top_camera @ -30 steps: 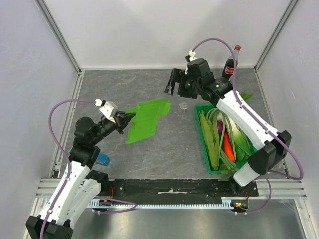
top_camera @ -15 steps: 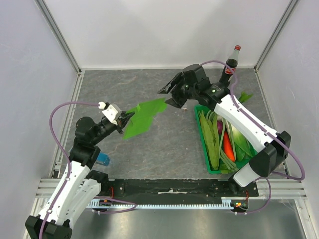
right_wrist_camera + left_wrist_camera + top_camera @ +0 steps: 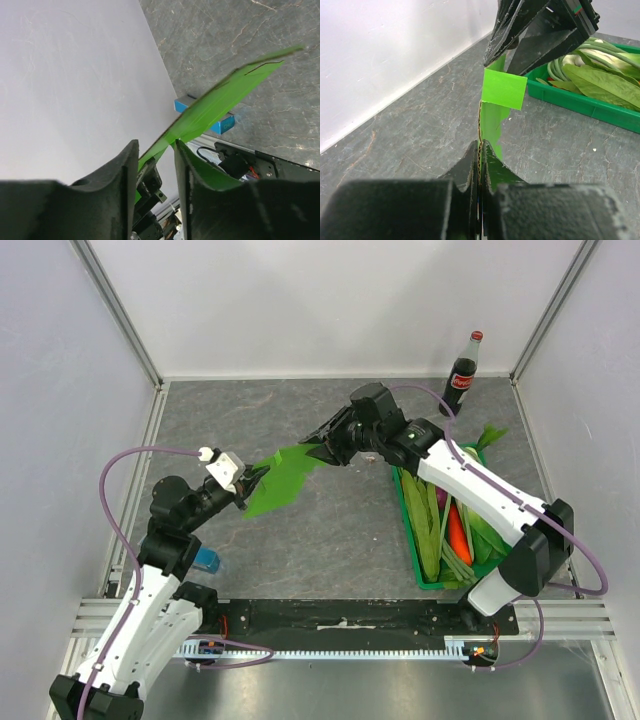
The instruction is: Fold the paper box
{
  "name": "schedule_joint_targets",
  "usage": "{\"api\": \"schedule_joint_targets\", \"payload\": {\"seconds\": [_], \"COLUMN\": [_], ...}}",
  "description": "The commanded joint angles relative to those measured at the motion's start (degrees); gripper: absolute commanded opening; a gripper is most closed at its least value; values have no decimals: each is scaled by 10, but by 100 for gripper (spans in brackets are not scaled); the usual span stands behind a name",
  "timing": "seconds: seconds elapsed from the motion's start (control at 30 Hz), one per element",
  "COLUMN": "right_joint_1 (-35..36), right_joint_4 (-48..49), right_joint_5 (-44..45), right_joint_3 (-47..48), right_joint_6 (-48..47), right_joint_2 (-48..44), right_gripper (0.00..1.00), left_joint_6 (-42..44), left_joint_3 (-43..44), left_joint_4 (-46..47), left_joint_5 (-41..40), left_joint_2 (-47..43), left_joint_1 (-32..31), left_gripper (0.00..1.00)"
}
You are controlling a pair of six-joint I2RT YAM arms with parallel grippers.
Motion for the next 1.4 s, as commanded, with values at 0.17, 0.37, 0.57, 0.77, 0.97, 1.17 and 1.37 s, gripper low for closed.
{"api": "schedule_joint_targets", "payload": {"seconds": [0.17,0.37,0.57,0.77,0.97,1.17,1.37], "right_joint_1": [3,3,4,3,3,-30,-30], "right_joint_4": [56,74,93,104,136,33,-157], "right_joint_5": [-18,-25,-46,-46,-35,-53,24], "right_joint_3": [-26,-40,-52,-59,-97,-58,-17], "right_joint_6": [48,75,93,98,108,-88,-252], "right_joint_2": [-6,-7,5,2,-17,-20,-51], "right_gripper": [31,29,33,22,0,0,0], "left_joint_6": [28,32,47,51,-30,-162,-295], "left_joint_3": [2,-2,-1,-4,16,57,14], "left_joint_4": [14,15,15,14,8,-106,-82], "left_joint_5": [-2,-6,0,-2,-38,76,88], "left_joint_2": [-7,-12,-14,-17,2,-20,-145], "left_joint_1": [-6,-8,-11,-14,-15,-15,-15], "left_gripper": [2,2,2,2,15,60,67]}}
